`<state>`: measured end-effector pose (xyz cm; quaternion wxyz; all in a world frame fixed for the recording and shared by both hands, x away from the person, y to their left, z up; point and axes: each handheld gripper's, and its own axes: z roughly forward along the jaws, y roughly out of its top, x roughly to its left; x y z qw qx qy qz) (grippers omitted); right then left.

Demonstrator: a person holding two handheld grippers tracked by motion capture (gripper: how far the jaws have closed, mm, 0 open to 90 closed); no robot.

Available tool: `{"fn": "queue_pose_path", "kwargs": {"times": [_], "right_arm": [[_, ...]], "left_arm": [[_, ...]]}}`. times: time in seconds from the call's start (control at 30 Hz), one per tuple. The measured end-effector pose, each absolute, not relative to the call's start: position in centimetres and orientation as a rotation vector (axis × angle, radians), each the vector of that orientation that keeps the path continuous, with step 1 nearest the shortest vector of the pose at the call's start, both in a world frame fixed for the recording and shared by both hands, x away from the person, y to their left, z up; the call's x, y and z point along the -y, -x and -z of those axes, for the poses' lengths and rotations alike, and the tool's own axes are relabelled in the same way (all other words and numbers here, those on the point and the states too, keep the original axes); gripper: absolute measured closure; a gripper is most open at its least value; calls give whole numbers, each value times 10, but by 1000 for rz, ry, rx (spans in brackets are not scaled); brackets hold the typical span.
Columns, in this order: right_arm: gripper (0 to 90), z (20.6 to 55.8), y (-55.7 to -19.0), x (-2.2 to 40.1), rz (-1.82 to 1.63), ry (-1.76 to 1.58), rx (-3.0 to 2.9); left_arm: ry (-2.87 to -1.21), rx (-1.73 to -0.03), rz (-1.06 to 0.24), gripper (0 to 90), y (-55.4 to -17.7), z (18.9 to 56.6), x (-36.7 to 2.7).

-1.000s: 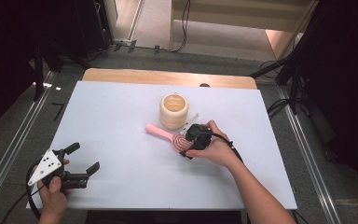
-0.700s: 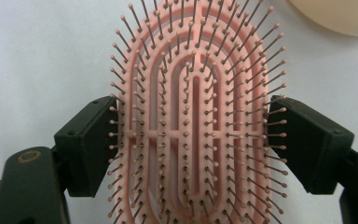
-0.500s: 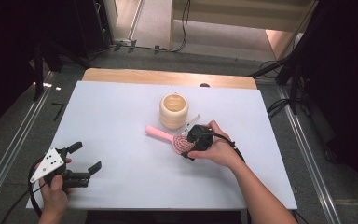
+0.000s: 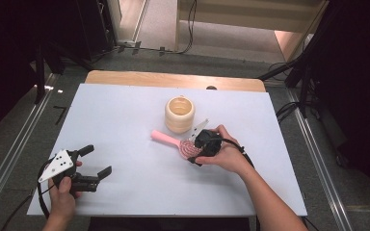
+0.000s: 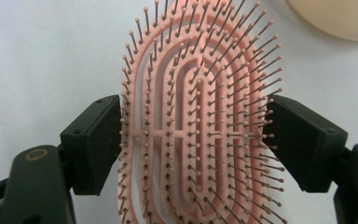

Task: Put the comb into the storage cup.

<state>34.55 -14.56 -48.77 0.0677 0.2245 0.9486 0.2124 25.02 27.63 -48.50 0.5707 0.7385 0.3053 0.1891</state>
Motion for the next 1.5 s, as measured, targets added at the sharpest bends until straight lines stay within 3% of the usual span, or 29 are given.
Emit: {"fn": "queue_pose_path", "kwargs": {"times": [0.17,0.23,0.43,0.5,0.6,0.77,0.97,1.5], "right_arm": [[174,489,-347,148,-651,-657,-2847],[109,486,-347,150,-729,-697,-2857],[133,471,-345,155,-847,-724,-2813],[279,466,-344,157,-895,-729,-2793],[582,461,-344,158,-959,-701,-2790],[880,454,-340,157,-1001,-657,-2777],[884,450,-327,149,-996,-572,-2863],[885,487,-315,150,-823,-632,-2940]], "left_arm": [[-1732,-719,-444,7,-250,485,-279],[-1730,-718,-443,7,-249,485,-280],[-1733,-720,-445,7,-250,486,-281],[-1734,-720,-443,6,-249,486,-281],[-1734,-719,-443,7,-249,486,-281],[-1733,-721,-438,7,-249,487,-282],[-1738,-716,-437,7,-249,487,-281],[-1744,-713,-435,7,-249,487,-281]]}}
